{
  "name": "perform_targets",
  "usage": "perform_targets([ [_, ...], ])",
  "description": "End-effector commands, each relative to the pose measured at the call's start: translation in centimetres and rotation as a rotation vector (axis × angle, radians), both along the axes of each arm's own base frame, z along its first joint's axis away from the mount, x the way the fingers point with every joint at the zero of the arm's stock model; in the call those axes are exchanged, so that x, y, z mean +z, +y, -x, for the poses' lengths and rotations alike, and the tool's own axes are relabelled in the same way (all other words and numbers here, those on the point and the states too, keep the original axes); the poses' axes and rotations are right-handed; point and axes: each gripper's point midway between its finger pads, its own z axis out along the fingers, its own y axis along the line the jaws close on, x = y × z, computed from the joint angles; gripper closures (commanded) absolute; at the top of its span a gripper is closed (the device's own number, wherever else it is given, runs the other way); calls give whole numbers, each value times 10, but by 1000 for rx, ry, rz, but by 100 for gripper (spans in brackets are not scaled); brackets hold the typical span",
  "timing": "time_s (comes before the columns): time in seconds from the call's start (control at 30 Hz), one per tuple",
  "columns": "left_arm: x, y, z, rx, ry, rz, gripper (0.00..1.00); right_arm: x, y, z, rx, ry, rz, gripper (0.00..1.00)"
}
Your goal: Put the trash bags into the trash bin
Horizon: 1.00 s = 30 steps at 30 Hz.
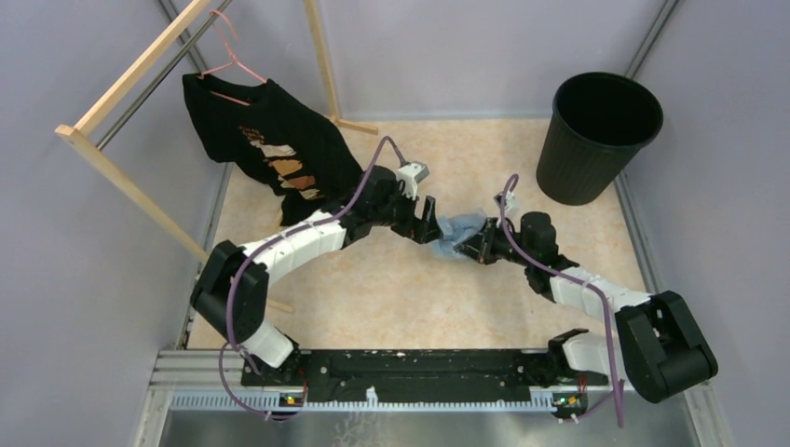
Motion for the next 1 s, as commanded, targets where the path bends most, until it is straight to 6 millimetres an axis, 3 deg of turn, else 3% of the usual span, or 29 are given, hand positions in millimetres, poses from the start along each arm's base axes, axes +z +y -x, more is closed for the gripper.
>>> perform_targets([
  [0.0, -2, 0, -16, 35, 16, -56, 6, 13, 13, 15, 92, -26, -81, 100],
  [0.17, -27, -12, -8, -19, 120, -58, 9, 10, 12, 19, 92, -23, -77, 100],
  [0.3, -42, -17, -11, -29, 180, -91, 26, 7, 10, 20, 87, -15, -62, 100],
  [0.43, -40, -16, -14, -31, 178, -112, 55, -2, -1, 13, 14, 1, 1, 100],
  [0.57, -18, 7, -34, 86, 60, -198, 88, -13, -26, 2, -151, 34, 93, 100],
  [0.63, -1, 26, -45, 187, -18, -231, 99, -18, -47, -6, -282, 45, 146, 100],
  [0.77, 37, 61, -57, 369, -183, -227, 100, -17, -63, -6, -374, 31, 162, 100],
  [0.87, 67, 80, -56, 462, -283, -160, 100, -15, -60, -4, -362, 31, 140, 100],
  [0.97, 83, 87, -49, 478, -337, -102, 100, -16, -52, -2, -326, 47, 114, 100],
])
